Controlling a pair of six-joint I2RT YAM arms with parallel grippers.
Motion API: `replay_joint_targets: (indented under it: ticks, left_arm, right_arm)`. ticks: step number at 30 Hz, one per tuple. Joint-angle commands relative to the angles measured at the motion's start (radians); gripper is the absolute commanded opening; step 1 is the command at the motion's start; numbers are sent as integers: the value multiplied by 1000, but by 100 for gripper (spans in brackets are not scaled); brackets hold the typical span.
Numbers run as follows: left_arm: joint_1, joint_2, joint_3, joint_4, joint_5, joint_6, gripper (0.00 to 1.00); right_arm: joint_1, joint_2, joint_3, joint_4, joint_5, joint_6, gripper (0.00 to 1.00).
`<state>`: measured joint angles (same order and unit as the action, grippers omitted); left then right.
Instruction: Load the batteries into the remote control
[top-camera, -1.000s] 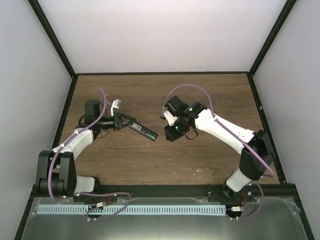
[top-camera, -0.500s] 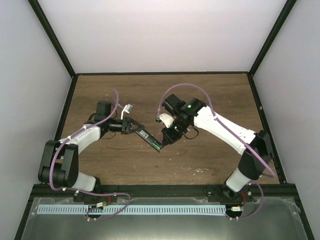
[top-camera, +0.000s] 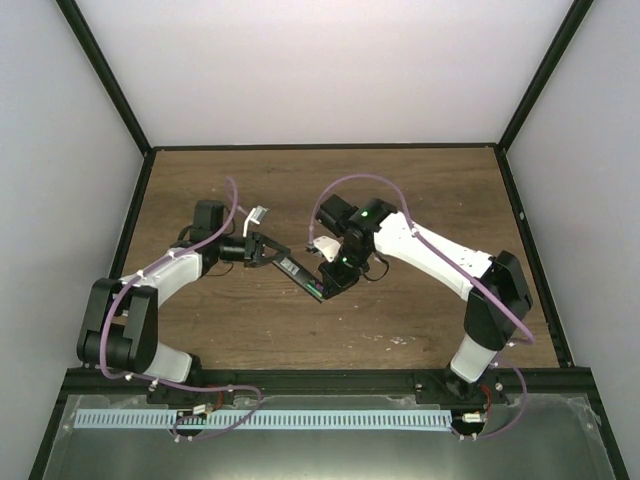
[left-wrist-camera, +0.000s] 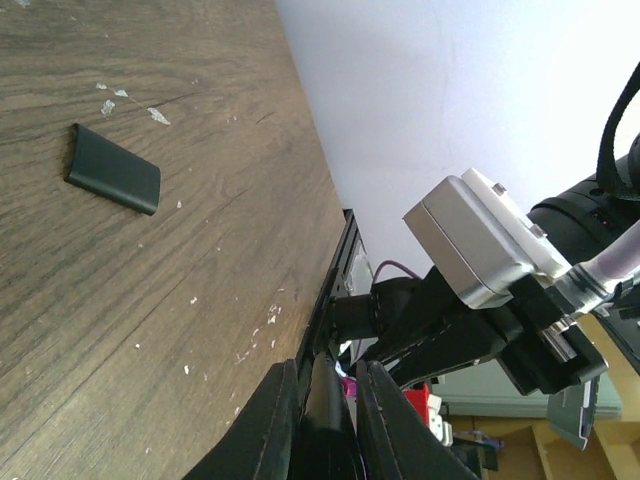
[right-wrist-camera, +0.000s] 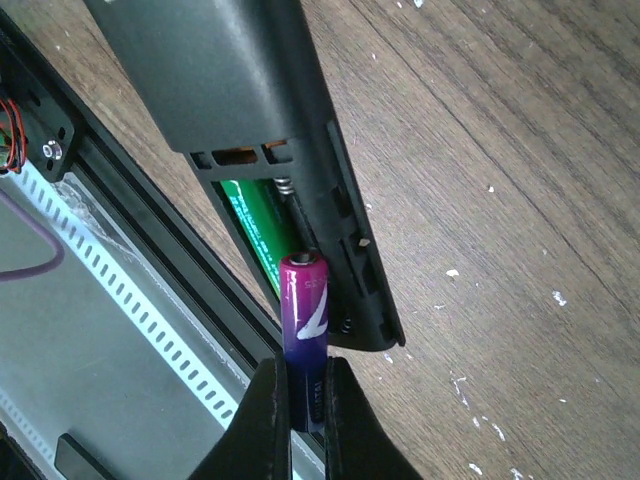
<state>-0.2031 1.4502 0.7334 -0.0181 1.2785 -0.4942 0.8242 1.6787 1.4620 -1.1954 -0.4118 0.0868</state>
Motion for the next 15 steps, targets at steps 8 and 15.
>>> replay_joint_targets:
  ticks: [8,15]
  left_arm:
    - [-10,17,16,-35,62,31,0]
    - [-11,17,29,-51,67,37,0]
  right_arm:
    - [7,35,87,-19,29,-16,1]
    - [7,49,86,-25,28,-22,1]
